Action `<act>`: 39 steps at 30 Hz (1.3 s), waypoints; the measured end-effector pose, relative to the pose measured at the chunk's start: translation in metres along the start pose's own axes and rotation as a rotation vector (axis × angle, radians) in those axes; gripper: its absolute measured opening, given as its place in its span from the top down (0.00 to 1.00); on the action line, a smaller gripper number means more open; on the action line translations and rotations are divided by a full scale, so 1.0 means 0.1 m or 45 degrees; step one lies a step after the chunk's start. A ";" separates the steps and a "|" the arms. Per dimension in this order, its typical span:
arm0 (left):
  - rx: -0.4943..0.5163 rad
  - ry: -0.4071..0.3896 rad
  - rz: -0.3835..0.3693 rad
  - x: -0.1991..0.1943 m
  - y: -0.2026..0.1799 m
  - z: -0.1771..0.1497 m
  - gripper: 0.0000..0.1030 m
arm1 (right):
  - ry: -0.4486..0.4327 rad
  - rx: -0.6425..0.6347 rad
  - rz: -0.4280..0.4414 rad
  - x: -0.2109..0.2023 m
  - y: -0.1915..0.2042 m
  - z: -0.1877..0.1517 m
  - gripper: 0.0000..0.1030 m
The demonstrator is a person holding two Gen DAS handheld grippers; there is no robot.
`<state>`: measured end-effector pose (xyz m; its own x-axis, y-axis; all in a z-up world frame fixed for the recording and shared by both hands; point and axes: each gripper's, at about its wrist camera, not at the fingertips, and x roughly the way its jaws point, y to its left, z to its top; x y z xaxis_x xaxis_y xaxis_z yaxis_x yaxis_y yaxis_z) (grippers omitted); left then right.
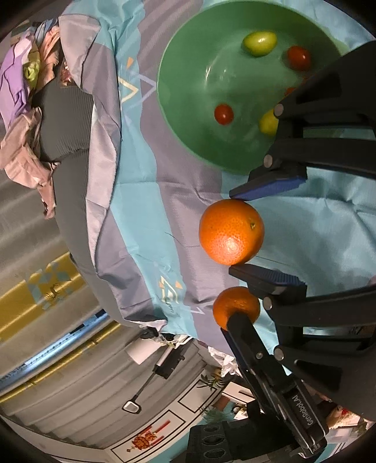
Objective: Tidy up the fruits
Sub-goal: 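Carry both held oranges over the green bowl, then open both grippers to drop the oranges into the bowl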
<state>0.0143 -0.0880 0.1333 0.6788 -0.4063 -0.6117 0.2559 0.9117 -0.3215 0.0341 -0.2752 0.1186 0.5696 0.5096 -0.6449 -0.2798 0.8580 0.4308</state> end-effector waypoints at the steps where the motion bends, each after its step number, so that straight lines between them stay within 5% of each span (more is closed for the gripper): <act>1: 0.008 0.006 0.002 0.04 -0.03 0.01 0.69 | -0.009 0.007 0.000 -0.03 -0.03 0.01 0.55; 24: 0.083 0.094 -0.158 0.59 -0.75 0.10 0.69 | -0.156 0.215 -0.150 -0.54 -0.84 0.04 0.55; 39: 0.098 0.206 -0.179 0.99 -0.88 0.07 0.69 | -0.096 0.297 -0.230 -0.46 -1.18 0.01 0.55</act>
<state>0.0634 -0.2078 0.1059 0.5152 -0.5287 -0.6746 0.3963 0.8448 -0.3595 0.0413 -0.3996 0.0981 0.6521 0.3367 -0.6793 0.0110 0.8917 0.4525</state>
